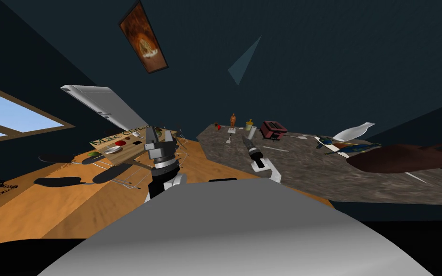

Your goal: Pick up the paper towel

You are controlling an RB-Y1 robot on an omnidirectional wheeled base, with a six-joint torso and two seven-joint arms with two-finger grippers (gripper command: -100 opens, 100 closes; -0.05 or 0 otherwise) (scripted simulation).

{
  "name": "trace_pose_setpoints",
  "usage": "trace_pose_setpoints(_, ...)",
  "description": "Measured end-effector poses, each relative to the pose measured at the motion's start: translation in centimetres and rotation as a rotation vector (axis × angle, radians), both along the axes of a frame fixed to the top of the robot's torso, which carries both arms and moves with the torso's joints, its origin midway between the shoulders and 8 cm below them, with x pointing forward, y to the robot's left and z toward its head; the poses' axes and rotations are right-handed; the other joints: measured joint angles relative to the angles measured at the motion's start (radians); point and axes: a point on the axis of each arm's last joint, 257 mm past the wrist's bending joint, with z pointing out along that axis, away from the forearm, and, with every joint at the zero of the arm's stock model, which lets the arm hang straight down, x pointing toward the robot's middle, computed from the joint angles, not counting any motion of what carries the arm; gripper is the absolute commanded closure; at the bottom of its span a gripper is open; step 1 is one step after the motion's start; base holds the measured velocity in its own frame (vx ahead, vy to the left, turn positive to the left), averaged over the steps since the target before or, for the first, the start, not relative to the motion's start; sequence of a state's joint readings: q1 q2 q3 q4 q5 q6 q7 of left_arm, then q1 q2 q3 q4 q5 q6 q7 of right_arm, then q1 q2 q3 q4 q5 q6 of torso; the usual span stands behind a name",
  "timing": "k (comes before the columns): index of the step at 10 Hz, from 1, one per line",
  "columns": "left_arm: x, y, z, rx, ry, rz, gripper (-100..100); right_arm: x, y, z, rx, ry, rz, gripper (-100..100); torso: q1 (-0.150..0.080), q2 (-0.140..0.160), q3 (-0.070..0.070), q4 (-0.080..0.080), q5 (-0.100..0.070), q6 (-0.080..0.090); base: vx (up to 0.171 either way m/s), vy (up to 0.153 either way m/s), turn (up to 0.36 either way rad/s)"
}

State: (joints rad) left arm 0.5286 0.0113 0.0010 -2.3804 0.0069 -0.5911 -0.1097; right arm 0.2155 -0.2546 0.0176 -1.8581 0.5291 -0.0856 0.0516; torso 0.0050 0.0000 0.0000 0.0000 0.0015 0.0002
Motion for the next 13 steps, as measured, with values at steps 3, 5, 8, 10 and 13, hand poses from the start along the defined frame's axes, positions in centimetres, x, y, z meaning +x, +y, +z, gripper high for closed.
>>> trace_pose_setpoints(3, 0.0, 0.0, 0.0, 0.0, 0.0, 0.0, 0, 1.5, -1.2, -2.9, -0.066, 0.078, -0.037, -100, 0.0, -0.002, -0.001, 0.0, 0.0, 0.0, 0.014, 0.079, -0.017)
trace_pose_setpoints(5, 0.0, 0.0, 0.0, 0.0, 0.0, 0.0, 0, 2.4, -1.7, -4.6, -0.104, 0.127, -0.067, -100, 0.001, -0.002, -0.001, 0.0, 0.0, 0.0, 0.016, 0.09, -0.029)
trace_pose_setpoints(8, 0.0, 0.0, 0.0, 0.0, 0.0, 0.0, 0, 3.4, -3.1, -6.8, -0.172, 0.198, -0.119, -100, 0.001, -0.003, -0.001, -0.001, 0.0, 0.0, 0.031, 0.088, -0.045)
trace_pose_setpoints(10, 0.0, 0.0, 0.0, 0.0, 0.0, 0.0, 0, 4.0, -4.5, -8.5, -0.22, 0.248, -0.164, -100, -0.001, -0.003, -0.002, -0.001, 0.0, 0.0, 0.038, 0.067, -0.039)
trace_pose_setpoints(13, 0.0, 0.0, 0.0, 0.0, 0.0, 0.0, 0, 4.4, -6.6, -10.8, -0.276, 0.315, -0.226, -100, -0.002, -0.003, -0.002, -0.001, 0.0, 0.0, 0.043, 0.058, -0.05)
